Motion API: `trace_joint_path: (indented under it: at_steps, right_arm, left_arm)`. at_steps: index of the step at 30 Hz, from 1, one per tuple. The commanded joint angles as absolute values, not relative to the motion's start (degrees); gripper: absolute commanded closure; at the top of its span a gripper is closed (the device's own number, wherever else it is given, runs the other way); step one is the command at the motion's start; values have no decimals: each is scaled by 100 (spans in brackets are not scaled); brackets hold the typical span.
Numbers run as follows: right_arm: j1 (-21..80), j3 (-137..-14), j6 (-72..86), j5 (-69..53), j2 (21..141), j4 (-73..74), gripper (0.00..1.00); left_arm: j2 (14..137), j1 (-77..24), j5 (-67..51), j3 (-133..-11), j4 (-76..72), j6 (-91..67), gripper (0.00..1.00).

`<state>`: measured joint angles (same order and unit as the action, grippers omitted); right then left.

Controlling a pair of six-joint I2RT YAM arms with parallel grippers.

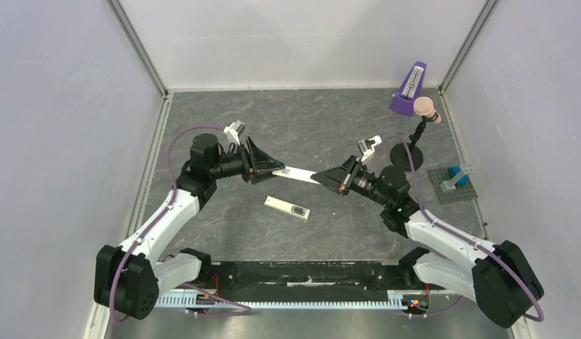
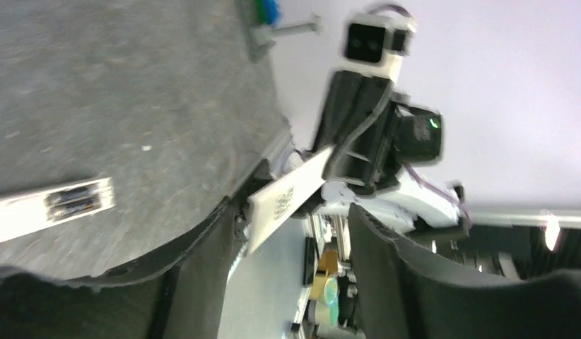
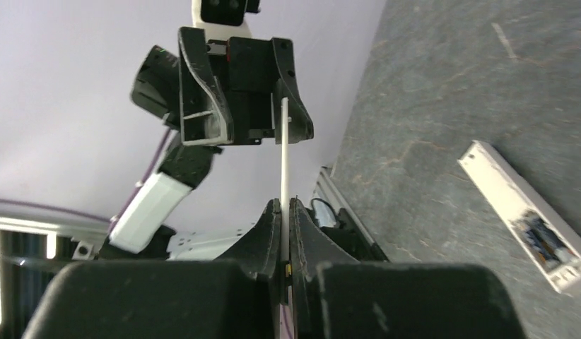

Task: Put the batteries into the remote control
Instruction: Load the battery cover into the remote control.

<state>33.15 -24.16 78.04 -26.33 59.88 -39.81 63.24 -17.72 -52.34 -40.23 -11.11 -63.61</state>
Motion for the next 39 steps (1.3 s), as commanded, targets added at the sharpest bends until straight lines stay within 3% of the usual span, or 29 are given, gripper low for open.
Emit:
trace_joint_path:
  at_steps: [1, 3, 6, 21, 39]
  right_arm:
    - [3322, -2346, 7149, -2072, 5784, -2914, 100]
    - [3364, -2237, 6977, -1844, 5791, -2705, 100]
    - [3609, -2047, 6909, -1511, 6006, -2780, 100]
    - [4671, -1722, 7692, -732, 7875, -4969, 100]
    - [5069, -1903, 8855, 177, 8977, -5527, 100]
  left_arm:
    - [6126, -1618, -3278, -4592, 2001, -4680, 30]
    - [6165, -1608, -2098, -4715, 3058, -4247, 29]
    - [6202, -1600, -1366, -4456, 3301, -4066, 29]
    - [6001, -1591, -1386, -3179, 2216, -4421, 31]
    - [6061, -1591, -1388, -2845, 1258, -4547, 31]
